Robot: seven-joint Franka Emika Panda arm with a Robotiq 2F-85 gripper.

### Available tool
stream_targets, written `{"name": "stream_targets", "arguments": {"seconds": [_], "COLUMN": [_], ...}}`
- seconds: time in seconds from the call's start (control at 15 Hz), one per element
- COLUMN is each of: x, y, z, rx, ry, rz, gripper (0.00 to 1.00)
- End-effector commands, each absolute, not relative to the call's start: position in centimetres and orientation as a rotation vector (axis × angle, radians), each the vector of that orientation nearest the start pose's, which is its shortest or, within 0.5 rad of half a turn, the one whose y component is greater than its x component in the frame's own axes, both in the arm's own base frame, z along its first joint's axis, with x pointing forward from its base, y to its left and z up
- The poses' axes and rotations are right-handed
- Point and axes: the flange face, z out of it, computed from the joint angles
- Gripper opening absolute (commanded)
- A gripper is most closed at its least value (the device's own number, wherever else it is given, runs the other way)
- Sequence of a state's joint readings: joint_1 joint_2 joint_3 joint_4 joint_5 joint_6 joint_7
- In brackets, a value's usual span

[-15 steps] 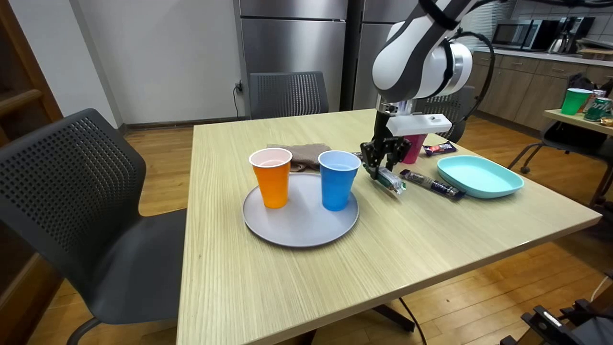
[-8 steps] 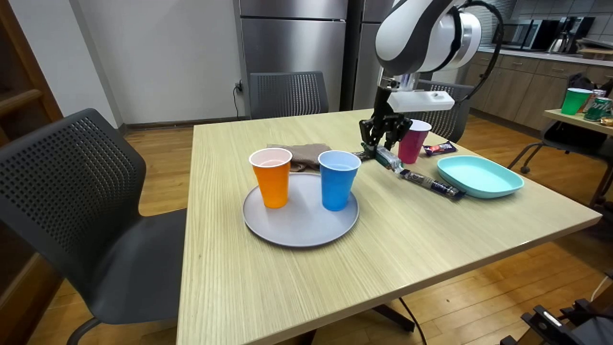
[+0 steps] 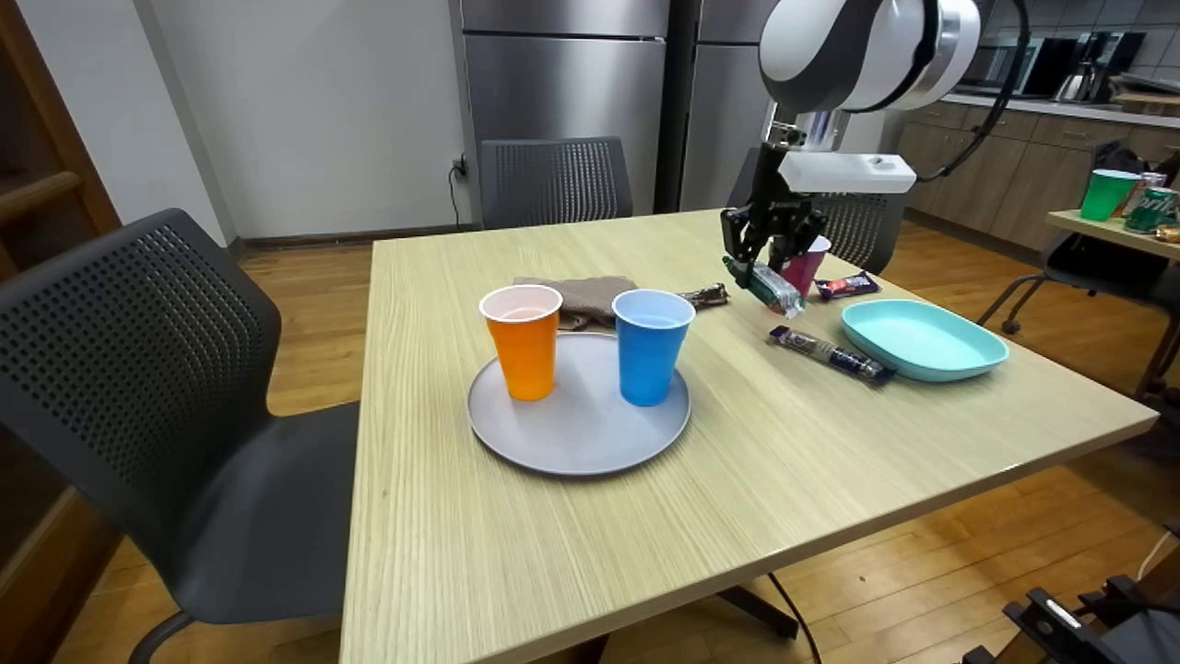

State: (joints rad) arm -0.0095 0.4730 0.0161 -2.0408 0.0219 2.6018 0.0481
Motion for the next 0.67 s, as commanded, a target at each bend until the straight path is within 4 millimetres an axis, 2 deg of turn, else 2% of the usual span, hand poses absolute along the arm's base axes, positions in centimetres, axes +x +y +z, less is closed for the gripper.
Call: {"name": "stream_targets", "arguments": {"seconds": [0.0,0.33,0.6], "x": [59.0,58.4,58.0], "y": [-2.4,-7.4,-10.2], "z": [23.1,23.4,23.0], "rx": [-3.088,-3.098,-3.106], "ry": [0.17,0.291,0.376], "rz": [-0.171,-0.16,-0.139], "gripper": [0.16,0.16,0.16]}}
